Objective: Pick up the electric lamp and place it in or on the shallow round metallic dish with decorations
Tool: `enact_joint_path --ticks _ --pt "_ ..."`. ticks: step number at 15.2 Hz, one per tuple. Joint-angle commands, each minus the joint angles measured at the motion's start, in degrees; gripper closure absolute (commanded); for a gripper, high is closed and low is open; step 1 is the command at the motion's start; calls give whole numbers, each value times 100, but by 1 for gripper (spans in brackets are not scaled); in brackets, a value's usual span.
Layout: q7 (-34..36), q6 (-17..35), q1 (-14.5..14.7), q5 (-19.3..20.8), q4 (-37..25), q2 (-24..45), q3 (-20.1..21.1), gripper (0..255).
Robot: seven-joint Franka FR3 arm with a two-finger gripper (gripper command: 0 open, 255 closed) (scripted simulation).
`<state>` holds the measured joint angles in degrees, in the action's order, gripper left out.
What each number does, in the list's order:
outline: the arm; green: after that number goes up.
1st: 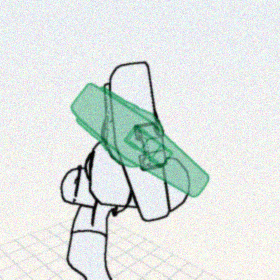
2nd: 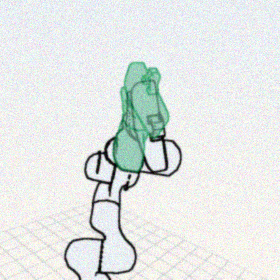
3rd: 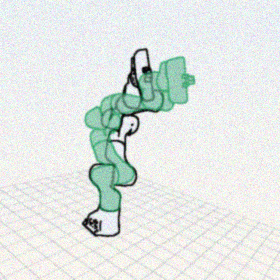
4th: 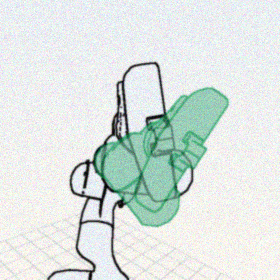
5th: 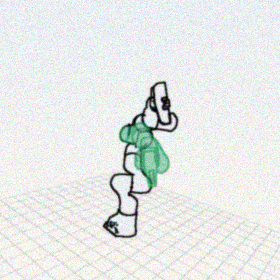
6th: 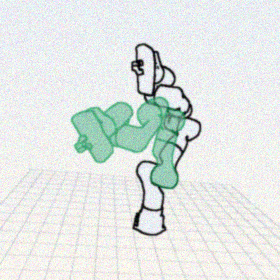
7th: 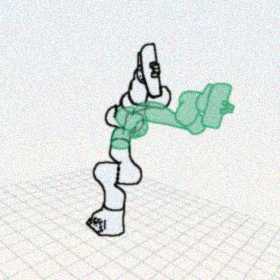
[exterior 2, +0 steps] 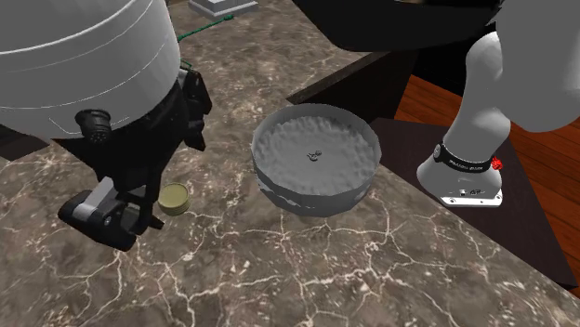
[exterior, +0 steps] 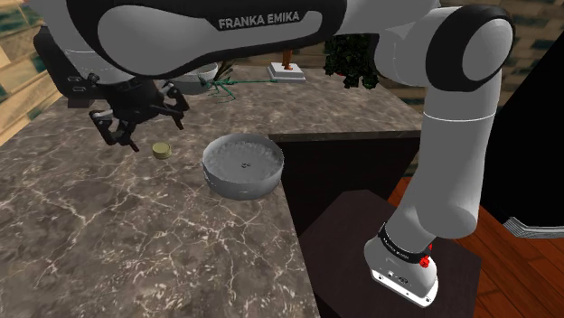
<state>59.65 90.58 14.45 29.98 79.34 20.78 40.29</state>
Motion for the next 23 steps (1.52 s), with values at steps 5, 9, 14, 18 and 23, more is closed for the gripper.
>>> enact_joint_path --ticks 5,9,14,18,23 --pt "122 271 6 142 181 157 -63 0" --pt "145 468 -67 143 391 141 -77 0" --pt "145 468 -67 144 390 142 -77 0" --pt "145 467 -67 143 390 141 -77 255" --pt "143 468 -69 143 391 141 -77 255"
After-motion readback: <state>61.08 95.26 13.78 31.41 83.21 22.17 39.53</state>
